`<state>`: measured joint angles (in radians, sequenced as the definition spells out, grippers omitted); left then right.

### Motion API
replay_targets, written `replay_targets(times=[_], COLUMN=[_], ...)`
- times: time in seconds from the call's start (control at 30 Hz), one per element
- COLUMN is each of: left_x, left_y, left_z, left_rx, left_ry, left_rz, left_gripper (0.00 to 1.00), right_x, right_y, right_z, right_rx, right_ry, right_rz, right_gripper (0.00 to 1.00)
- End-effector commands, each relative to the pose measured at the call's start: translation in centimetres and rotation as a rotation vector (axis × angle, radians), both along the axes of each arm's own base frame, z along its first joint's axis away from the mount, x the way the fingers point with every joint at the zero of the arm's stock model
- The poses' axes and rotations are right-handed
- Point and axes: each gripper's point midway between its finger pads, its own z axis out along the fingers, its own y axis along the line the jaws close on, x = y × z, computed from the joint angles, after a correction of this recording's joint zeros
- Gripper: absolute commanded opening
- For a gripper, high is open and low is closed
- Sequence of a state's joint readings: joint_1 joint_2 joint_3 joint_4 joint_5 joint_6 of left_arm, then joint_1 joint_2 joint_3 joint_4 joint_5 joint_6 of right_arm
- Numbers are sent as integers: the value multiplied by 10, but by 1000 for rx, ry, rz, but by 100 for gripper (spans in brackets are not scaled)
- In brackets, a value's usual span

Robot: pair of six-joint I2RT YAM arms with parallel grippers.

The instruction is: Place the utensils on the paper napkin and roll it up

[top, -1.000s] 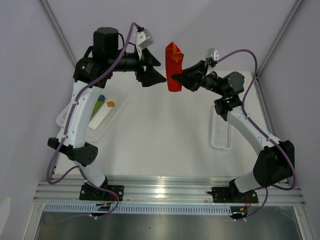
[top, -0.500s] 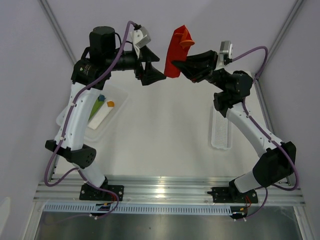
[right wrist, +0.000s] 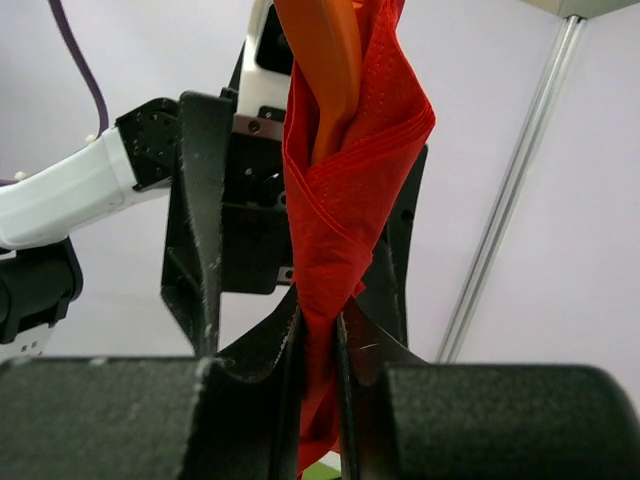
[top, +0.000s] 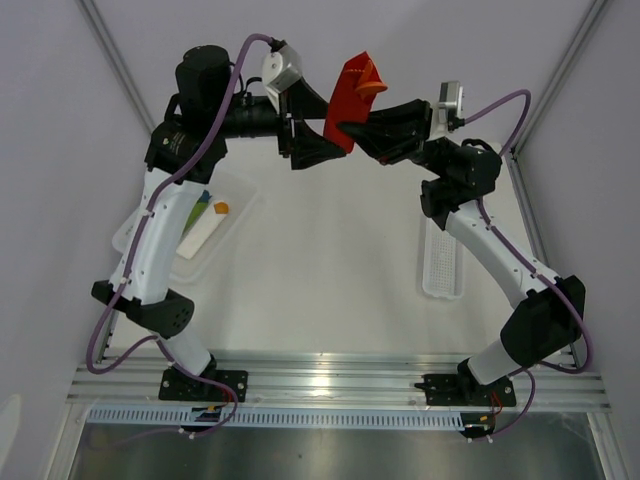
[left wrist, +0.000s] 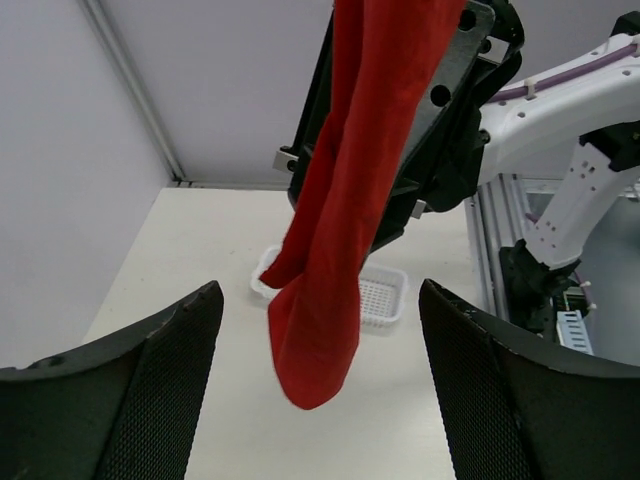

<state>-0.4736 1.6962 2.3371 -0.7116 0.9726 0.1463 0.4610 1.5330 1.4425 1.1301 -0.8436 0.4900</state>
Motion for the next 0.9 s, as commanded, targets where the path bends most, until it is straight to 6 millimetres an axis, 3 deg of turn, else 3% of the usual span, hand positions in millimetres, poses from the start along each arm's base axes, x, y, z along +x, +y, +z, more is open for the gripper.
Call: replay_targets(times=[0.0,0.1,0.2,0.23,0.27,0.33,0.37,0.43,0.47,0.5,0.53,0.57,0.67,0.73,0.77,0.8,0.83,0.87], left_x=[0,25,51,54,58,66,68,76,80,81,88,93,88,85,78,78,74,60], left_y=[-7,4,22,29,34,46,47,51,49,45,48,46,41,31,30,23,19,16], left_z=[-10,-10,6,15,18,26,23,19,6,4,16,-5,25,18,29,13,13,31], left_rx=[10,29,10,2,4,21,42,113,158,206,203,253,231,251,218,255,254,216], left_ry=[55,11,-55,-93,-119,-194,-214,-322,-345,-444,-531,-558,-850,-938,-979,-1013,-1055,-1172], left_rz=[-12,140,315,358,393,473,490,537,545,537,591,598,675,665,671,636,621,612], left_gripper=[82,86,87,88,87,84,83,79,77,74,73,71,65,60,59,57,57,58], right_x=[-13,-1,14,28,37,63,74,89,93,108,113,117,139,144,143,144,146,146], right_y=[-14,-22,-33,-32,-44,-48,-62,-64,-62,-67,-67,-66,-69,-69,-69,-68,-71,-70], right_z=[36,51,71,69,86,81,89,83,81,77,76,75,64,57,58,54,50,48], right_rx=[106,182,246,235,309,323,397,421,440,475,487,499,530,537,539,535,542,546], right_ry=[-58,-5,41,100,148,282,342,421,473,551,591,628,730,775,777,789,798,808], right_rz=[-26,-94,-198,-248,-317,-418,-489,-539,-525,-569,-574,-569,-636,-646,-646,-653,-676,-681], right_gripper=[0,0,0,0,0,0,0,0,0,0,0,0,0,0,0,0,0,0])
